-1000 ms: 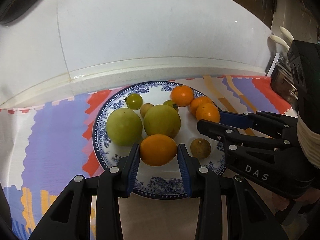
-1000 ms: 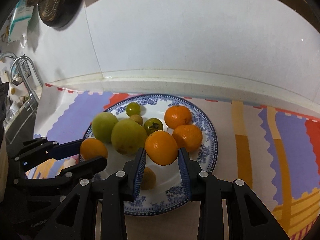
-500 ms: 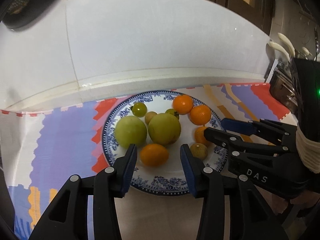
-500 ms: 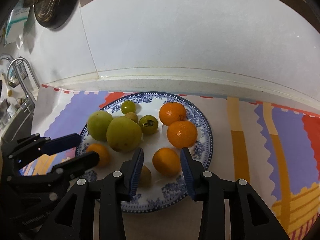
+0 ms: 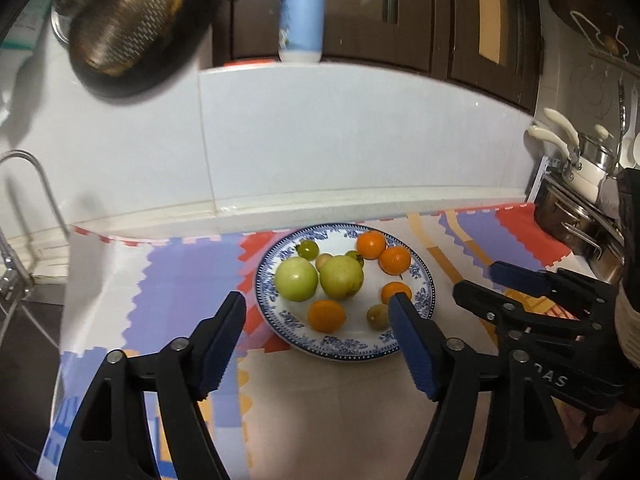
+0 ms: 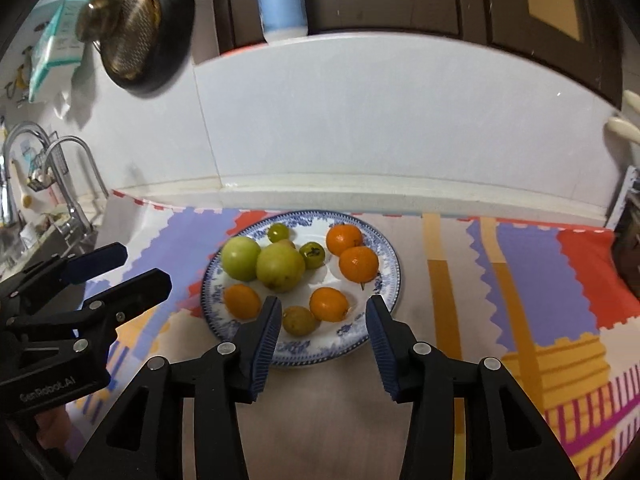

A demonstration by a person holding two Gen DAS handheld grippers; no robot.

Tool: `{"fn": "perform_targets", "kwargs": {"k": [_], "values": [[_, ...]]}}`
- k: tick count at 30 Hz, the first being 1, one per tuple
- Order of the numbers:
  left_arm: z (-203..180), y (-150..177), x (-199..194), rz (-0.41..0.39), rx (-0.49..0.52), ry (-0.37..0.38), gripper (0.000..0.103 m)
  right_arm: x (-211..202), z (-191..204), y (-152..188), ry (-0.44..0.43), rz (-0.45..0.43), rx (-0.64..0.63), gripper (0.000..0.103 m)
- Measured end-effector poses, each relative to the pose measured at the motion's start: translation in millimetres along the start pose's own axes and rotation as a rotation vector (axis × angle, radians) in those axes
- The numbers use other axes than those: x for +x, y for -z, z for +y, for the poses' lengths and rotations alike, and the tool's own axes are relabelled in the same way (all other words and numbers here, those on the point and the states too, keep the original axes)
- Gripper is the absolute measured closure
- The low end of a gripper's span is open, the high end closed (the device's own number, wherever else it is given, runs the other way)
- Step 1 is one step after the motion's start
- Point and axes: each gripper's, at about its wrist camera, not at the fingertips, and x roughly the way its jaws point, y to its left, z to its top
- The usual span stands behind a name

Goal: Organize fruits

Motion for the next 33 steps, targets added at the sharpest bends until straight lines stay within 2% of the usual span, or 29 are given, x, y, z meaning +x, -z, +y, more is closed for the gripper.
{"fn": "perform_targets", "kwargs": {"k": [1, 4, 10, 16, 22, 33], "values": [[0, 1, -6, -0.008, 0.0, -0.009, 0.024, -8, 2, 1, 0.005, -0.01, -0.002, 0.05], [2, 5, -27, -0.025, -0.007, -0.025, 0.017, -30, 8, 4, 0.022, -0.039, -0.013, 0.047], [2, 19, -62, -0.035, 0.005, -0.057, 0.013, -67, 20, 17, 0.052, -0.075, -0.009, 0.031], [0, 32, -92, -0.053, 0.014, -0.062, 0.007, -101, 28, 35, 0.082, -0.088, 0.009, 0.021], [-3, 45, -117, -0.057, 0.02, -0.06, 0.0, -127, 37, 51, 0.097, -0.088, 0.013, 0.019], [-7, 57, -142, -0.063, 0.035, -0.072, 0.0, -154, 46, 68, 0.097, -0.086, 0.033, 0.019]]}}
